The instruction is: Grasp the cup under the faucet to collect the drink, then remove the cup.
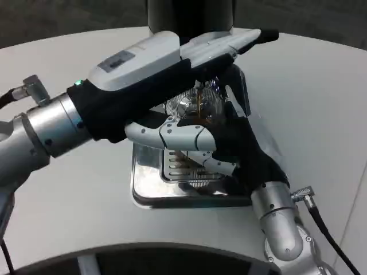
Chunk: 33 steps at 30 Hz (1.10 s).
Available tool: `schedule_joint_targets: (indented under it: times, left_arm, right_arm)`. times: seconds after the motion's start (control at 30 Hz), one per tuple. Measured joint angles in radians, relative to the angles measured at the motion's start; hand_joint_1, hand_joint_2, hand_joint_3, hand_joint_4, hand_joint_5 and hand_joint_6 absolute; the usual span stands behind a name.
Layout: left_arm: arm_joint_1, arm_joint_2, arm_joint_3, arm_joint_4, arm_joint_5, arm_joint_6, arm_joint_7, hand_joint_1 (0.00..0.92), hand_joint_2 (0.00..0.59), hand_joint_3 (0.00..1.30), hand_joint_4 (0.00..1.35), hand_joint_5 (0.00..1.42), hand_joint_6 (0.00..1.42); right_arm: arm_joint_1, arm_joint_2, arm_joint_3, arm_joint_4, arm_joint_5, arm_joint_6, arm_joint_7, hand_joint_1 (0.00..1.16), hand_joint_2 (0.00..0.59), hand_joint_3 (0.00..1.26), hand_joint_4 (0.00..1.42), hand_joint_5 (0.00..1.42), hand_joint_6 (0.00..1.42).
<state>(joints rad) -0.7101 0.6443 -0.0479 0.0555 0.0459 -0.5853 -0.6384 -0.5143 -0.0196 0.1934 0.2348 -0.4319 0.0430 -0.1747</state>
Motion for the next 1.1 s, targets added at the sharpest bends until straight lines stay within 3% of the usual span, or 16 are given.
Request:
schedule_joint_targets:
  times: [0.27, 0.47, 0.77, 0.97, 1.1]
  left_arm:
    - [0.000, -0.004, 0.010, 0.025, -0.020, -0.002, 0.009, 0.000, 0.188, 0.00, 0.00, 0.03, 0.02]
    - [0.031, -0.068, 0.091, 0.044, -0.085, -0.034, 0.084, 0.000, 0.197, 0.00, 0.00, 0.03, 0.01]
    - [0.075, -0.091, 0.163, 0.044, -0.121, -0.040, 0.145, 0.000, 0.206, 0.00, 0.00, 0.03, 0.01]
    - [0.106, -0.091, 0.193, 0.043, -0.138, -0.022, 0.145, 0.000, 0.208, 0.00, 0.00, 0.03, 0.01]
    - [0.121, -0.091, 0.206, 0.035, -0.155, -0.003, 0.146, 0.000, 0.209, 0.00, 0.00, 0.03, 0.01]
  right_arm:
    - [-0.017, 0.006, -0.001, 0.034, 0.008, -0.028, -0.014, 0.70, 0.187, 0.00, 0.00, 0.00, 0.10]
    - [-0.024, 0.006, -0.001, 0.048, 0.014, -0.047, -0.014, 0.70, 0.187, 0.00, 0.00, 0.00, 0.12]
    - [-0.034, 0.006, 0.002, 0.099, 0.029, -0.108, -0.018, 0.77, 0.185, 0.00, 0.06, 0.07, 0.20]
    - [-0.056, 0.008, 0.007, 0.141, 0.029, -0.140, -0.028, 0.88, 0.184, 0.13, 0.27, 0.24, 0.34]
    - [-0.070, 0.016, 0.010, 0.169, 0.028, -0.156, -0.057, 0.95, 0.196, 0.27, 0.45, 0.42, 0.58]
